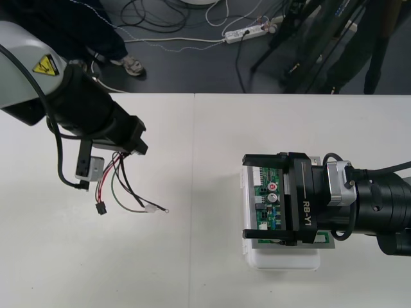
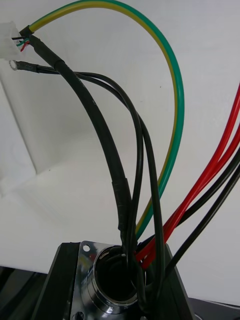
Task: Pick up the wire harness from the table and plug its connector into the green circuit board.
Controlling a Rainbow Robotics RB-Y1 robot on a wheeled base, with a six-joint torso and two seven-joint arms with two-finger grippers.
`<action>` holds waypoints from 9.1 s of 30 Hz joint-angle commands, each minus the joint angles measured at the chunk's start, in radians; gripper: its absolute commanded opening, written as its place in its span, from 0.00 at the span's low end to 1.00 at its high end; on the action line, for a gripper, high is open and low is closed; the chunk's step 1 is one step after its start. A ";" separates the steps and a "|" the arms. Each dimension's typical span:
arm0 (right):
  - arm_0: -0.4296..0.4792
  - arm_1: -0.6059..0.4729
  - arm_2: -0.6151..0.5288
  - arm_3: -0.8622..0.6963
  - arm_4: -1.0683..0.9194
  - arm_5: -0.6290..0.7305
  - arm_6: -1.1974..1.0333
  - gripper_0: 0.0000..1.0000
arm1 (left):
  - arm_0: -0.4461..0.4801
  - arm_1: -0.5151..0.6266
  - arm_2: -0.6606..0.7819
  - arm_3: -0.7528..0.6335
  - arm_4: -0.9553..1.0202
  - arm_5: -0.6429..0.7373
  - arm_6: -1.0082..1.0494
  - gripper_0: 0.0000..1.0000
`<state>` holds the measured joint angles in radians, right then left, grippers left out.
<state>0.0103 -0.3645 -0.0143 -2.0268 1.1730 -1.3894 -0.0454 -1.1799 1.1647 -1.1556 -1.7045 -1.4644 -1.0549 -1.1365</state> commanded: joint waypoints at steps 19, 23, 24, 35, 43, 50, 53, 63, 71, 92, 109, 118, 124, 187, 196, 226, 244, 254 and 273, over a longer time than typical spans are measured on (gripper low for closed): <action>0.013 -0.011 -0.024 -0.030 -0.016 -0.008 0.009 1.00 | 0.487 -0.069 0.806 -0.032 0.079 -0.496 -0.098 0.00; 0.013 -0.011 -0.024 -0.030 -0.018 -0.010 0.004 1.00 | 0.557 -0.119 0.915 -0.044 0.067 -0.516 -0.094 0.00; 0.013 -0.011 -0.022 -0.030 -0.016 -0.008 0.001 1.00 | 0.580 -0.138 0.952 -0.044 0.062 -0.516 -0.094 0.00; 0.013 -0.011 -0.022 -0.030 -0.016 -0.008 -0.011 1.00 | 0.732 -0.272 1.162 -0.046 0.055 -0.516 -0.080 0.00; 0.013 -0.011 -0.022 -0.030 -0.016 -0.008 -0.011 1.00 | 0.799 -0.390 1.289 -0.046 0.042 -0.516 -0.060 0.00; 0.013 -0.011 -0.022 -0.030 -0.016 -0.008 -0.011 1.00 | 0.836 -0.481 1.341 -0.046 0.062 -0.516 -0.042 0.00; 0.013 -0.011 -0.022 -0.030 -0.016 -0.008 -0.011 1.00 | 0.844 -0.524 1.367 -0.046 0.076 -0.516 -0.037 0.00; 0.013 -0.011 -0.022 -0.030 -0.016 -0.008 -0.011 1.00 | 0.862 -0.628 1.393 -0.046 0.157 -0.516 -0.002 0.00; 0.013 -0.011 -0.022 -0.030 -0.016 -0.008 -0.011 1.00 | 0.902 -0.660 1.393 -0.047 0.217 -0.516 0.034 0.00; 0.013 -0.011 -0.022 -0.030 -0.016 -0.008 -0.011 1.00 | 0.948 -0.731 1.349 -0.112 0.369 -0.516 0.356 0.00; 0.013 -0.011 -0.022 -0.030 -0.016 -0.008 -0.011 1.00 | 0.901 -0.731 1.295 -0.122 0.446 -0.516 0.682 0.00; 0.013 -0.011 -0.022 -0.030 -0.016 -0.008 -0.011 1.00 | 0.881 -0.724 1.258 -0.133 0.446 -0.516 0.828 0.00; 0.013 -0.011 -0.022 -0.030 -0.016 -0.008 -0.011 1.00 | 0.875 -0.717 1.215 -0.133 0.446 -0.516 0.917 0.00; 0.013 -0.011 -0.022 -0.030 -0.016 -0.008 -0.011 1.00 | 0.858 -0.516 0.915 -0.092 0.444 -0.442 1.531 0.00; 0.013 -0.011 -0.022 -0.030 -0.016 -0.008 -0.011 1.00 | 0.870 -0.491 0.864 -0.027 0.444 -0.485 1.555 0.00; 0.013 -0.011 -0.022 -0.030 -0.016 -0.008 -0.011 1.00 | 0.872 -0.454 0.698 0.026 0.378 -0.516 1.658 0.00; -0.033 -0.044 -0.059 -0.067 0.007 -0.019 -0.111 1.00 | 0.872 -0.448 0.669 0.026 0.372 -0.516 1.712 0.00; -0.081 -0.097 -0.085 -0.032 -0.030 -0.019 -0.145 1.00 | 0.872 -0.448 0.669 0.028 0.375 -0.516 1.716 0.00; -0.219 -0.120 -0.084 0.131 -0.150 -0.181 -0.175 1.00 | 0.870 -0.448 0.669 0.026 0.391 -0.516 1.724 0.00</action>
<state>-0.1702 -0.4506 -0.0743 -1.8916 1.0445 -1.5622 -0.1850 -0.3178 0.6864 -0.4722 -1.6688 -1.0892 -1.5325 0.5126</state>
